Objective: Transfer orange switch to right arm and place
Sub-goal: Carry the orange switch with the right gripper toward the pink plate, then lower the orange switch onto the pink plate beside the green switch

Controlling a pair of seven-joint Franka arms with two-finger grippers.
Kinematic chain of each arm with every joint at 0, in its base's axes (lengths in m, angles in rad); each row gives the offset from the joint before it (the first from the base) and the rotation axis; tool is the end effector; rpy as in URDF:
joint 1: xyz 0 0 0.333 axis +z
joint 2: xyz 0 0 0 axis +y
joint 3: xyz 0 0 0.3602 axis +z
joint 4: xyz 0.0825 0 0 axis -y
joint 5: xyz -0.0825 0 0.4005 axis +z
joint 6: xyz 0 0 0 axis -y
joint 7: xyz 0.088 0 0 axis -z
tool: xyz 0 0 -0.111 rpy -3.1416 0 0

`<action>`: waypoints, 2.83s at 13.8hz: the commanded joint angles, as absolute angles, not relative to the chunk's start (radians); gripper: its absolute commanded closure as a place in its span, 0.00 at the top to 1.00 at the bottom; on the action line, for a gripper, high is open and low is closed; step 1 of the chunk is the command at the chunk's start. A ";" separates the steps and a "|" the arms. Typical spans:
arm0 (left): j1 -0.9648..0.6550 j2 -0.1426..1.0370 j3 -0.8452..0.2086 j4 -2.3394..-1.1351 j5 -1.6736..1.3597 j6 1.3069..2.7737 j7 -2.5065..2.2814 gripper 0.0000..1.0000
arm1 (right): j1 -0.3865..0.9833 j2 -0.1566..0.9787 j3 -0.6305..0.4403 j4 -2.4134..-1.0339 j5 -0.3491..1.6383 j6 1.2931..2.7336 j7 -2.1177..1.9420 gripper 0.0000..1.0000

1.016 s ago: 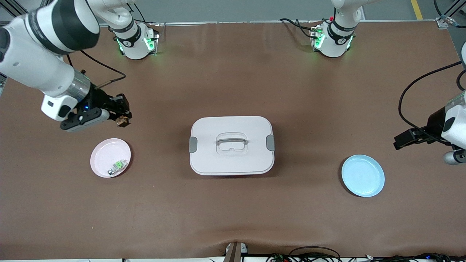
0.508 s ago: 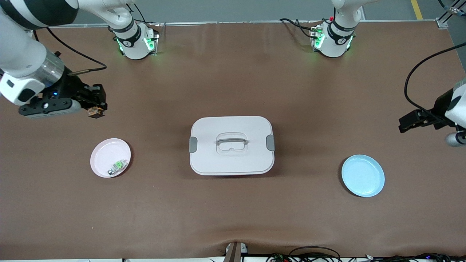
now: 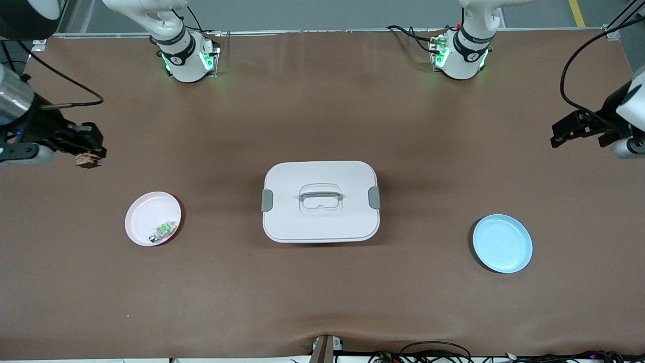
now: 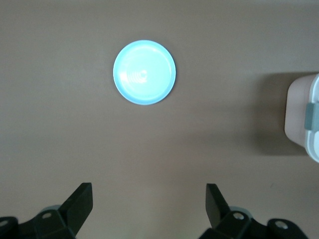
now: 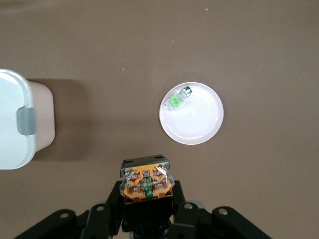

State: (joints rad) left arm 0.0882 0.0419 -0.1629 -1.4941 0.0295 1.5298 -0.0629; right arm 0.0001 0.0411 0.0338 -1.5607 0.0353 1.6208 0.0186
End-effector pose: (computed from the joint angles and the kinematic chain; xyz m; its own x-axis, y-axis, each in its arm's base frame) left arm 0.5808 -0.0377 0.6746 0.9999 -0.0105 -0.0042 -0.0106 -0.9997 -0.0230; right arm 0.5897 0.0233 0.6503 0.9997 0.0135 0.0183 0.0142 -0.9992 -0.0370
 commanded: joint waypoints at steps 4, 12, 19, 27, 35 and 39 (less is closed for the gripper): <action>0.075 -0.101 -0.158 -1.650 0.012 1.548 -0.049 1.00 | -0.101 0.052 0.051 -1.529 0.002 1.536 -0.241 0.00; 0.074 -0.084 -0.158 -1.634 0.014 1.543 -0.049 1.00 | -0.124 0.051 0.051 -1.545 -0.023 1.505 -0.942 0.00; 0.080 -0.063 -0.153 -1.629 0.014 1.549 -0.051 1.00 | -0.124 0.048 0.054 -1.618 -0.040 1.595 -1.191 0.00; 0.083 -0.057 -0.146 -1.632 0.014 1.591 -0.051 1.00 | -0.126 0.045 0.054 -1.842 0.001 1.871 -1.327 0.00; 0.101 -0.038 -0.146 -1.634 0.014 1.598 -0.051 1.00 | -0.173 0.054 0.054 -2.153 0.027 2.322 -1.462 0.00; 0.101 -0.034 -0.146 -1.634 0.014 1.603 -0.052 1.00 | -0.184 0.121 0.052 -2.189 0.165 2.430 -1.555 0.00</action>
State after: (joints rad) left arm 0.0979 -0.0301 -0.1485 -1.6300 0.0282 1.5906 -0.0629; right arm -0.1563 0.0869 0.0410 -2.1887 0.1000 2.3979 -1.4882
